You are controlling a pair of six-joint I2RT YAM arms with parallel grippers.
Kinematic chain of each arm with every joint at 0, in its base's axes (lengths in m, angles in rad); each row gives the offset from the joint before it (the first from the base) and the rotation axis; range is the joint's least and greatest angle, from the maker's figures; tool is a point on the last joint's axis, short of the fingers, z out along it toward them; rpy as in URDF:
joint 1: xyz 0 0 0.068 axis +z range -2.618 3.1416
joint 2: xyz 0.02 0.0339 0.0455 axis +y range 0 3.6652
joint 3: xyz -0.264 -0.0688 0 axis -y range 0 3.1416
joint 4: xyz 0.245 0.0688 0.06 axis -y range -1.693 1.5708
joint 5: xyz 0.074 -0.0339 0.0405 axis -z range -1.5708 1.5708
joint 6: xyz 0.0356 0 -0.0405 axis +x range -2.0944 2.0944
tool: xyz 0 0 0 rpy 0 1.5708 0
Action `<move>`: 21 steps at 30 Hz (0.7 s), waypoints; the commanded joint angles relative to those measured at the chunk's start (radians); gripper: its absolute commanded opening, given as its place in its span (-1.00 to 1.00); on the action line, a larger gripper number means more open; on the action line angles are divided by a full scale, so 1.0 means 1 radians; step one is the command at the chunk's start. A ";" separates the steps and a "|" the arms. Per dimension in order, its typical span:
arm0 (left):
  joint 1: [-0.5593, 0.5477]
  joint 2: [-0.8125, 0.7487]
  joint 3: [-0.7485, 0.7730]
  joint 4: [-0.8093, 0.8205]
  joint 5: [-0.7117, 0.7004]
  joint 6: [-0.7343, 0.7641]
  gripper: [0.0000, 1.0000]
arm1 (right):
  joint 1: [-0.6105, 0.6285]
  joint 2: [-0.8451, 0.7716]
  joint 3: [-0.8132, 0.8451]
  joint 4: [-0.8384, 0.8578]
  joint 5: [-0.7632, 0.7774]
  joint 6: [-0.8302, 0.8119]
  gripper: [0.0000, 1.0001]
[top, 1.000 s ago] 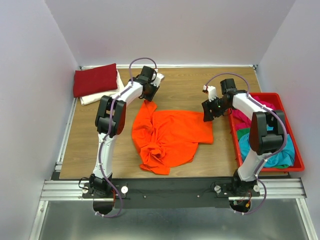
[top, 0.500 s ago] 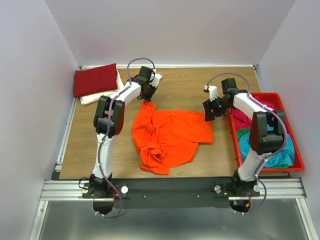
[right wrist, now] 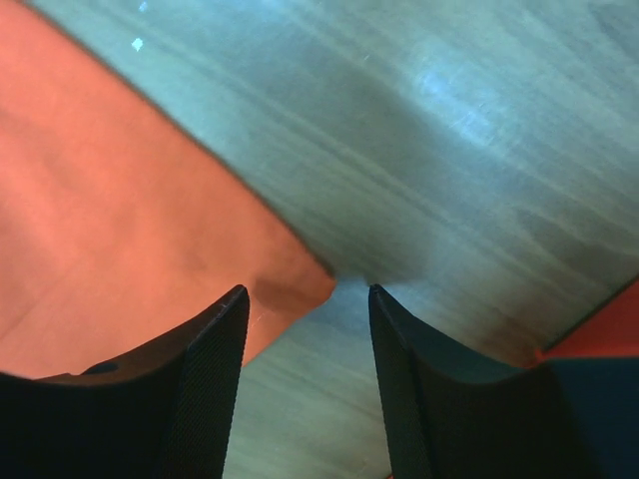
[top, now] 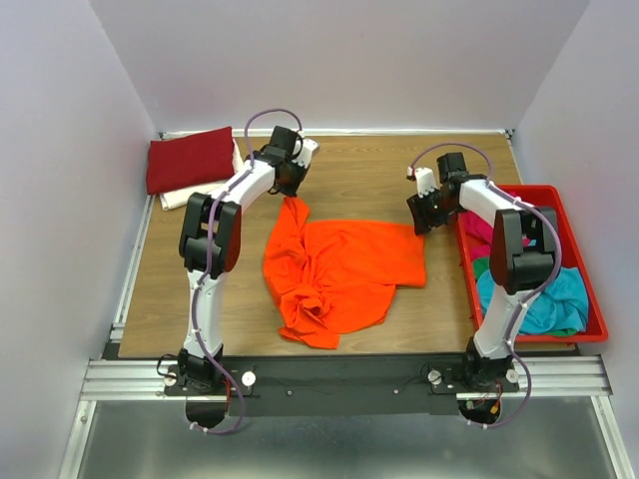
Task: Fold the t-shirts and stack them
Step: Flatten the tshirt out
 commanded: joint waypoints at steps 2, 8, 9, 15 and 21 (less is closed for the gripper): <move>0.006 -0.038 -0.012 0.007 0.028 -0.006 -1.00 | -0.004 0.048 0.059 0.027 0.045 0.025 0.07; 0.008 -0.058 -0.012 0.010 0.031 -0.006 -1.00 | -0.004 0.057 0.025 0.024 0.007 0.027 -0.30; 0.008 -0.062 -0.008 0.010 0.031 -0.006 -1.00 | -0.004 0.060 0.022 0.022 0.004 0.029 -0.37; 0.018 -0.116 -0.012 0.023 0.039 -0.010 -1.00 | -0.004 0.064 0.042 0.004 -0.022 0.027 -0.90; 0.037 -0.238 -0.046 0.058 0.060 -0.021 -1.00 | -0.004 -0.006 0.120 -0.074 -0.041 -0.017 -0.99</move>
